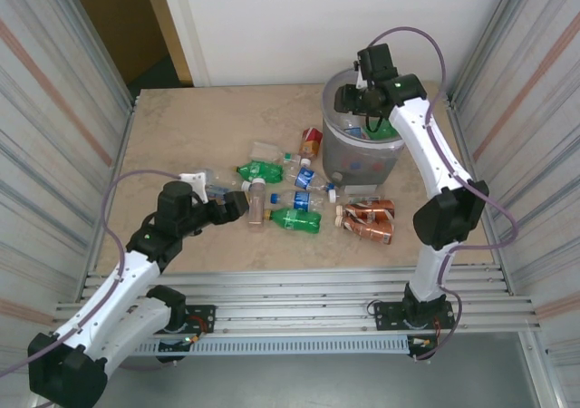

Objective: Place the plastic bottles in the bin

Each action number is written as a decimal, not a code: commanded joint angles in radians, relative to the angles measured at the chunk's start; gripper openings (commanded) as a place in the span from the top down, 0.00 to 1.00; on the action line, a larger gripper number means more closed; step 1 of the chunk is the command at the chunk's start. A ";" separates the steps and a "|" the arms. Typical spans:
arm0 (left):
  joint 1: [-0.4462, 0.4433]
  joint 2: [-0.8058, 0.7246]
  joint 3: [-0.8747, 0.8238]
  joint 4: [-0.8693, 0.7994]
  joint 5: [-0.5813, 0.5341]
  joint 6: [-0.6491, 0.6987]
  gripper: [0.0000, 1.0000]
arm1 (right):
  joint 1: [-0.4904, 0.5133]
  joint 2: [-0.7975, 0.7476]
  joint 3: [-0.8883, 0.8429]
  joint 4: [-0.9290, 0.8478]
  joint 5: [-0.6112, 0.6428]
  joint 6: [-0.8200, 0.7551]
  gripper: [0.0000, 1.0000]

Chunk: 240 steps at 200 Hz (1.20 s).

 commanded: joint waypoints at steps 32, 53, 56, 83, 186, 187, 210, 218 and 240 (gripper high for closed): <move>0.080 -0.008 -0.054 -0.029 -0.039 -0.120 0.01 | 0.240 -0.108 -0.003 -0.059 0.268 0.100 0.33; 0.145 -0.011 -0.091 -0.031 -0.003 -0.158 0.01 | 0.330 -0.075 -0.046 -0.077 0.313 0.201 0.33; 0.149 -0.013 -0.096 -0.032 -0.004 -0.162 0.01 | 0.341 -0.069 -0.053 -0.078 0.314 0.217 0.33; 0.153 -0.035 -0.118 -0.065 -0.058 -0.181 0.01 | 0.416 0.025 -0.076 -0.107 0.296 0.347 0.34; 0.163 -0.066 -0.179 -0.072 -0.108 -0.207 0.01 | 0.529 0.200 -0.173 -0.107 0.058 0.312 0.36; 0.163 -0.066 -0.178 -0.072 -0.109 -0.206 0.01 | 0.529 0.197 -0.174 -0.103 0.055 0.308 0.35; 0.163 -0.060 -0.179 -0.063 -0.110 -0.206 0.01 | 0.520 0.131 -0.331 -0.054 0.001 0.223 0.27; 0.163 -0.057 -0.179 -0.060 -0.109 -0.206 0.01 | 0.512 0.109 -0.371 -0.043 -0.018 0.201 0.24; 0.163 -0.055 -0.182 -0.052 -0.109 -0.206 0.01 | 0.497 0.070 -0.463 -0.017 -0.043 0.149 0.19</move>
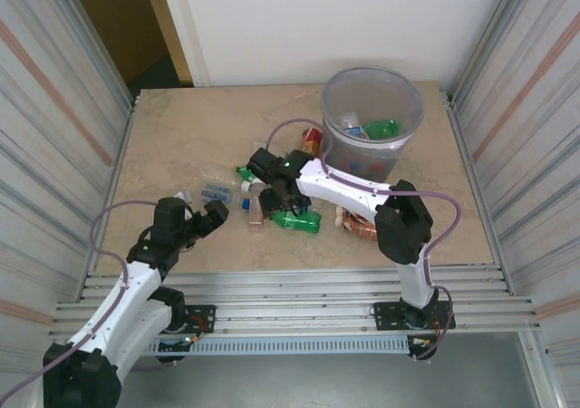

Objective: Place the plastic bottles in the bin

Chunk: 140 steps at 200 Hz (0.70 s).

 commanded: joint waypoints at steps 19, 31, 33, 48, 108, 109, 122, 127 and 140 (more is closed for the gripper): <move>0.008 0.006 -0.011 0.015 -0.016 -0.005 0.01 | -0.028 -0.100 -0.099 0.036 -0.059 -0.136 0.18; 0.009 0.010 -0.009 0.015 -0.014 -0.005 0.01 | -0.027 -0.097 -0.099 0.038 -0.059 -0.156 0.17; 0.008 0.010 -0.010 0.016 -0.013 -0.005 0.01 | -0.028 -0.095 -0.099 0.039 -0.059 -0.160 0.17; 0.008 0.014 -0.010 0.016 -0.012 -0.003 0.01 | -0.025 -0.090 -0.101 0.053 -0.065 -0.187 0.16; 0.011 0.020 -0.010 0.017 -0.011 -0.002 0.01 | -0.024 -0.038 -0.072 0.033 -0.060 -0.234 0.16; 0.011 0.021 -0.011 0.017 -0.010 -0.002 0.01 | -0.024 -0.038 -0.071 0.034 -0.061 -0.234 0.16; 0.009 0.022 -0.011 0.020 -0.010 -0.002 0.01 | -0.022 -0.029 -0.071 0.033 -0.062 -0.235 0.16; 0.009 0.022 -0.011 0.020 -0.012 -0.002 0.01 | -0.021 -0.027 -0.074 0.034 -0.062 -0.234 0.17; 0.010 0.025 -0.012 0.023 -0.010 -0.002 0.01 | -0.018 -0.018 -0.075 0.032 -0.064 -0.233 0.17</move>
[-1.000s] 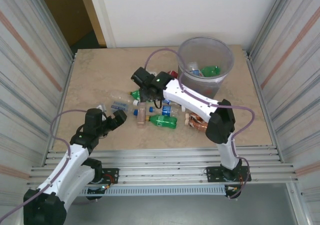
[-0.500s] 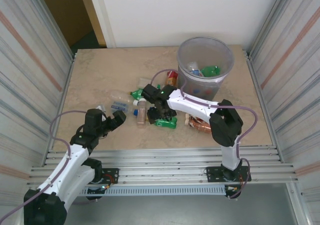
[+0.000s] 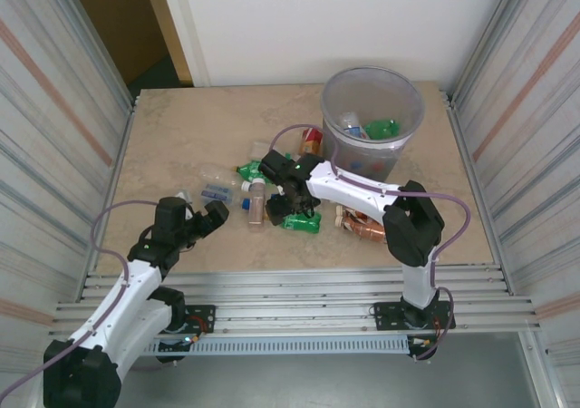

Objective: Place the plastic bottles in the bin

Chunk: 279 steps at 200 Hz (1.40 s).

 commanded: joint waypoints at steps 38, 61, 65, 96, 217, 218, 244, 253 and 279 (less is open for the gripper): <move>0.009 0.012 -0.014 0.027 -0.012 -0.002 0.01 | 0.023 0.054 0.021 -0.015 -0.025 -0.019 0.18; 0.009 0.017 -0.015 0.032 -0.014 -0.002 0.01 | 0.028 0.068 0.021 -0.016 -0.028 -0.011 0.19; 0.009 0.017 -0.015 0.032 -0.014 -0.002 0.01 | 0.027 0.070 0.021 -0.018 -0.028 -0.009 0.19; 0.009 0.018 -0.019 0.031 -0.015 -0.002 0.01 | 0.030 0.081 0.020 -0.027 -0.028 0.002 0.20; 0.009 0.020 -0.019 0.032 -0.015 -0.003 0.01 | 0.041 0.133 0.025 -0.017 -0.064 0.024 0.32; 0.009 0.019 -0.019 0.033 -0.014 -0.002 0.01 | 0.041 0.134 0.025 -0.017 -0.064 0.024 0.32; 0.009 0.018 -0.020 0.030 -0.012 -0.002 0.01 | 0.044 0.148 0.027 -0.017 -0.062 0.027 0.27; 0.009 0.019 -0.022 0.029 -0.011 -0.002 0.01 | 0.045 0.152 0.025 -0.019 -0.060 0.027 0.27; 0.009 0.019 -0.023 0.031 -0.012 -0.004 0.01 | 0.046 0.163 0.031 -0.018 -0.056 0.027 0.25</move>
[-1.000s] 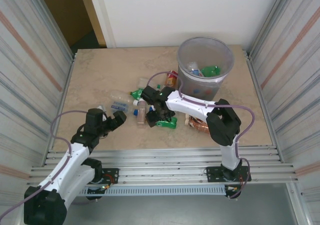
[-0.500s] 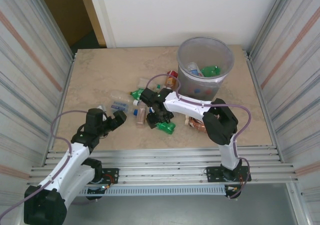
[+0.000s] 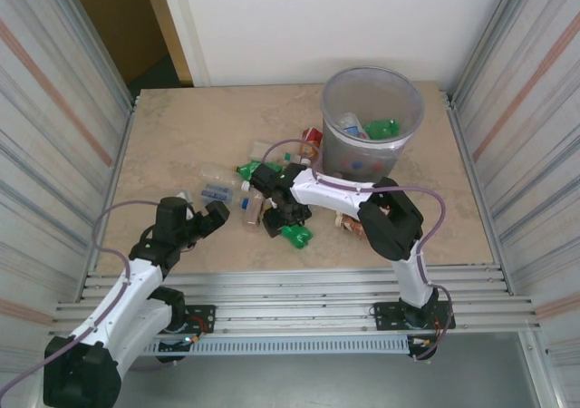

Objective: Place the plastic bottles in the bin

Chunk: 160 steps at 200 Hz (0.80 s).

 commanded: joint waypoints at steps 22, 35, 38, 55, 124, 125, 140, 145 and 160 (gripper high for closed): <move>0.009 0.003 -0.013 0.010 -0.011 -0.005 0.01 | 0.007 0.032 0.013 -0.012 -0.012 0.019 0.23; 0.009 0.003 -0.013 0.010 -0.010 -0.004 0.01 | 0.008 0.040 0.014 -0.009 -0.012 0.019 0.23; 0.009 0.004 -0.013 0.009 -0.011 -0.003 0.01 | 0.007 0.042 0.014 -0.010 -0.013 0.018 0.23; 0.009 0.005 -0.014 0.010 -0.012 -0.002 0.01 | 0.008 0.051 0.016 -0.005 -0.014 0.022 0.23; 0.009 0.006 -0.017 0.011 -0.016 -0.001 0.01 | 0.009 0.085 0.026 -0.003 -0.017 0.026 0.31; 0.009 0.006 -0.017 0.011 -0.016 -0.002 0.01 | 0.009 0.085 0.026 -0.003 -0.017 0.026 0.32; 0.009 0.005 -0.018 0.009 -0.018 -0.002 0.01 | 0.010 0.087 0.027 -0.002 -0.015 0.028 0.36; 0.010 0.005 -0.018 0.010 -0.018 -0.003 0.01 | 0.012 0.086 0.027 -0.002 -0.015 0.029 0.38; 0.009 0.004 -0.018 0.010 -0.018 -0.003 0.01 | 0.013 0.079 0.028 -0.005 -0.008 0.031 0.42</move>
